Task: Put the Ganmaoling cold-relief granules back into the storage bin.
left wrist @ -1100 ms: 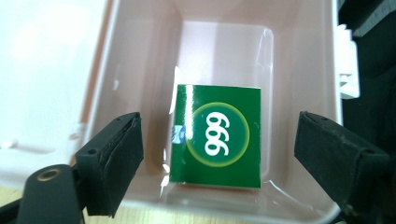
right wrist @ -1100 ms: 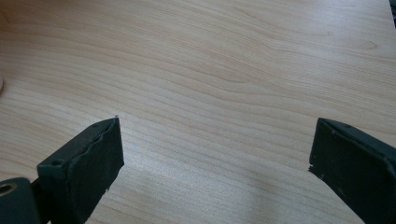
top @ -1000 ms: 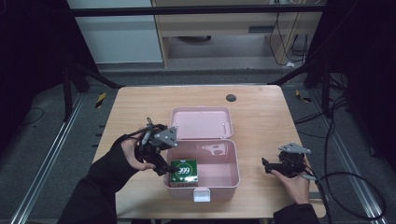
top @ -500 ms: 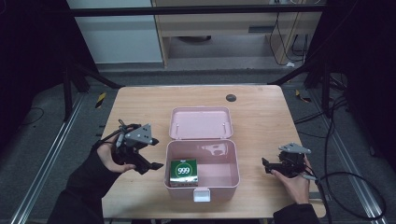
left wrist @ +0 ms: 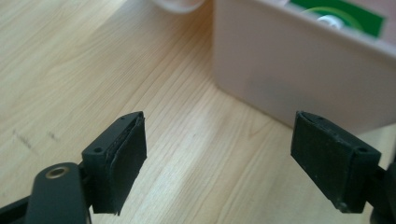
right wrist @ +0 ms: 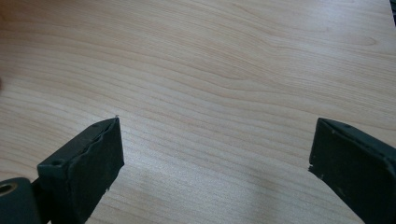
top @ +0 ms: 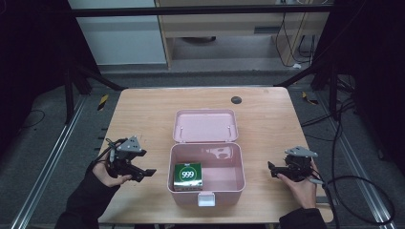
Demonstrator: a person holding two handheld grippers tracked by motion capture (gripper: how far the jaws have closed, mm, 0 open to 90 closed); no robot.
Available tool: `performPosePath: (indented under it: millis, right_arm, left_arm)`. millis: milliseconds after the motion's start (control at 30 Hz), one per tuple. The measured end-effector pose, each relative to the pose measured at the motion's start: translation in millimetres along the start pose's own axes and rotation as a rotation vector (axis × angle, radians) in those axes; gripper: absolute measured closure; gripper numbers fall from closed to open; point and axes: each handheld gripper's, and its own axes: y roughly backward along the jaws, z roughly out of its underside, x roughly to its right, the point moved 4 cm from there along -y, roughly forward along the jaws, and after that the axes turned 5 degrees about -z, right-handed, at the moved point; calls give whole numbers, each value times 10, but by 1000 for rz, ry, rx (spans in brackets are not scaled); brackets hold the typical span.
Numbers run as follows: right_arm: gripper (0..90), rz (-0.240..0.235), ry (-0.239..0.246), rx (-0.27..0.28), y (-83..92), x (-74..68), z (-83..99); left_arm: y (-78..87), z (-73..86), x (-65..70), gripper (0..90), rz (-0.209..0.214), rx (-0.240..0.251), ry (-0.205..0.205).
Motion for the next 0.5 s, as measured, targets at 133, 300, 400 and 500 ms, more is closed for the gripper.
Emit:
performPosePath:
  millis: [133,300,400,500]
  right_arm:
    - [32,1,2,0,0,6,2]
    - [33,5,3,-1,-1,9,4]
    - [33,8,0,-1,4,16,5]
    - [31,8,0,-5,7,13,14]
  left_arm:
    - [-103,142,-74,165,-62,26,82]
    - [-167,269,-173,168,-128,15,145]
    - [-188,349,-248,168,-164,42,208]
    - [-229,487,-337,165,-217,61,305]
